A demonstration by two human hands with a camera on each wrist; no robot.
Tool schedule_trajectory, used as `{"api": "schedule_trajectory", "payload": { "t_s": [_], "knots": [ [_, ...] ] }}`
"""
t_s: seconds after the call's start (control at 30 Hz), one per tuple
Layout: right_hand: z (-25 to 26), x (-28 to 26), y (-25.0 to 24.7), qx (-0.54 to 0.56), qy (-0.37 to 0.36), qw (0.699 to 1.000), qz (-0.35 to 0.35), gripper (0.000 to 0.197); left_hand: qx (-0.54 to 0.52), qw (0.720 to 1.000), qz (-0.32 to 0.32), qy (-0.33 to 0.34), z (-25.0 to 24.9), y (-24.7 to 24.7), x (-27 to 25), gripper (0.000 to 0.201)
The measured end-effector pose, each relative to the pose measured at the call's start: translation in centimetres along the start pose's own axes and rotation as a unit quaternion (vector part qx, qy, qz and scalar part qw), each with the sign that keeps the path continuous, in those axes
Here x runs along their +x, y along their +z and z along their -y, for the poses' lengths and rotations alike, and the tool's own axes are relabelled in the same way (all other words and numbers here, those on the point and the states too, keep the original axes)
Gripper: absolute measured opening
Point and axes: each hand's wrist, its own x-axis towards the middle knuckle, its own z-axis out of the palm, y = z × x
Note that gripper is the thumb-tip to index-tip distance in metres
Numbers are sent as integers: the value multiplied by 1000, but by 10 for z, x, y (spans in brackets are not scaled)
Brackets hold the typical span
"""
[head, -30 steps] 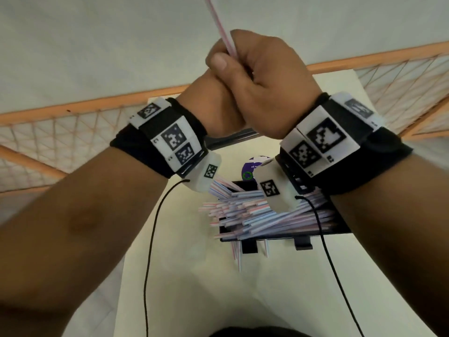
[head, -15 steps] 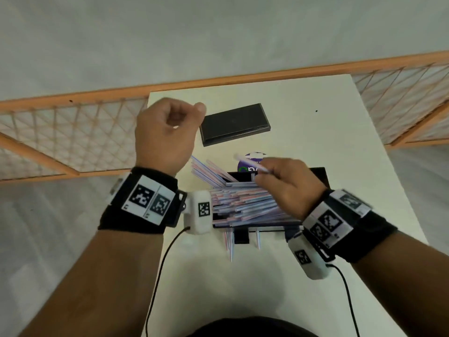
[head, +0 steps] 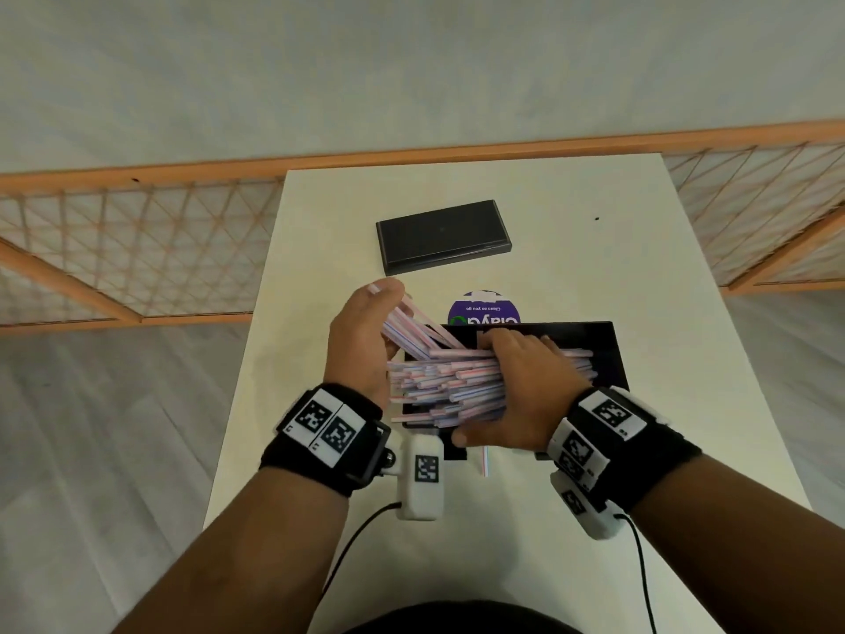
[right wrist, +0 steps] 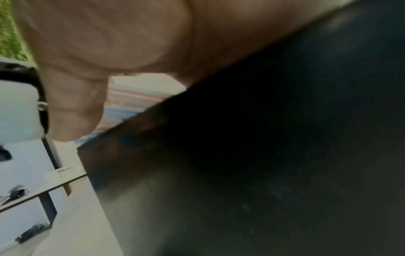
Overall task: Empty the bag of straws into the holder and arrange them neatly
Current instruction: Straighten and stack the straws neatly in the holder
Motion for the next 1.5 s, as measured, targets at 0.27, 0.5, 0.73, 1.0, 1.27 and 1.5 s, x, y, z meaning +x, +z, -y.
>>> {"api": "schedule_trajectory", "payload": {
  "t_s": [0.27, 0.5, 0.73, 1.0, 1.27, 1.5],
  "knots": [
    [7, 6, 10, 53, 21, 997, -51, 104, 88, 989, 83, 81, -2, 4, -8, 23],
    [6, 9, 4, 62, -23, 996, -56, 101, 35, 995, 25, 95, -1, 16, -17, 41],
    [23, 2, -3, 126, -106, 969, -183, 96, -27, 994, 7, 102, -13, 14, -15, 30],
    [40, 0, -5, 82, -104, 983, -125, 110, -25, 996, -47, 68, 3, 3, -8, 27],
    [51, -5, -22, 147, -176, 957, -176, 89, 30, 997, -54, 48, -6, -7, 4, 42],
    [66, -5, -41, 196, -271, 888, -314, 37, 35, 992, -82, 90, 3, 7, -3, 18]
  ]
}}
